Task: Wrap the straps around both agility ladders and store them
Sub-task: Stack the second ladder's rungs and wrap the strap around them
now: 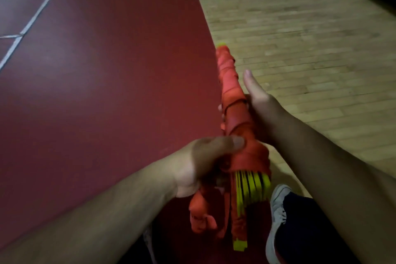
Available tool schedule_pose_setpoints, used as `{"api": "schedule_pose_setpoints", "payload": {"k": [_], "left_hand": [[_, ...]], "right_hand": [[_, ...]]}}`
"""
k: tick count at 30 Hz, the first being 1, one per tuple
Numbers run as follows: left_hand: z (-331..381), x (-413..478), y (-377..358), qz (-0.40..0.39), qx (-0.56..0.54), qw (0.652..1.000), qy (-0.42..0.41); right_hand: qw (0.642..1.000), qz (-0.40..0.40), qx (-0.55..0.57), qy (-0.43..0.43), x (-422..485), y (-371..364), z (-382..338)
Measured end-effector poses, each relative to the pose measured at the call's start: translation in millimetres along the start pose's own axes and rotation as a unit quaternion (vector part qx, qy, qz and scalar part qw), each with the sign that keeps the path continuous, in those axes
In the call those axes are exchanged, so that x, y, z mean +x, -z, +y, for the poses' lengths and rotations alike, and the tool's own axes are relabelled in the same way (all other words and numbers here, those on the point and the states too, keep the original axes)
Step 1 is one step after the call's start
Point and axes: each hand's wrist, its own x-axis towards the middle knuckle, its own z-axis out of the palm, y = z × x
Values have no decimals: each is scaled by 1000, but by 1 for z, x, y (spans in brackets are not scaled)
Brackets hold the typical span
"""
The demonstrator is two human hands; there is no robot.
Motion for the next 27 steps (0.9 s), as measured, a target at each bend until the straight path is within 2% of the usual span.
{"api": "schedule_pose_setpoints", "payload": {"k": [4,7,8,10,12,14,15,16,17,18,19,20,21,23,24,26,27], "left_hand": [[-7,-1,18,-21,224,974,-26],[-2,1,33,-50,318,945,-58],[-1,1,39,-69,321,942,-76],[2,0,49,-99,295,943,-115],[6,0,54,-85,277,949,-128],[5,0,48,-73,260,956,-112],[-1,-2,47,-105,221,965,-98],[-7,-9,44,-163,152,969,-104],[-8,-12,39,-173,87,972,-131],[-5,-15,35,-184,-28,972,-140],[-1,-15,34,-232,-128,957,-122],[-1,-11,34,-235,-135,955,-118],[-8,-3,24,-269,-145,949,-74],[-12,1,28,-175,-92,978,-65],[-11,1,27,-147,-69,985,-60],[-8,1,27,-84,-32,995,-48],[-7,2,30,-49,-11,998,-49]], "right_hand": [[996,17,-81,19,-2,2,-6],[993,53,-102,22,0,4,-2],[996,57,-71,7,0,5,-1],[998,67,1,-11,0,6,3],[995,94,43,-14,-1,6,7],[992,115,58,3,-1,5,7],[991,115,75,8,-2,4,5],[990,108,91,16,-2,4,3],[989,99,111,17,-4,1,0],[988,89,124,15,-3,1,-1],[988,80,128,10,-5,-2,-3],[990,75,115,12,-4,-1,-1],[993,82,82,13,-3,-1,-1],[991,123,-41,32,-1,1,0],[978,154,-130,49,1,4,0],[931,205,-282,109,6,13,3],[912,195,-334,140,6,18,6]]}}
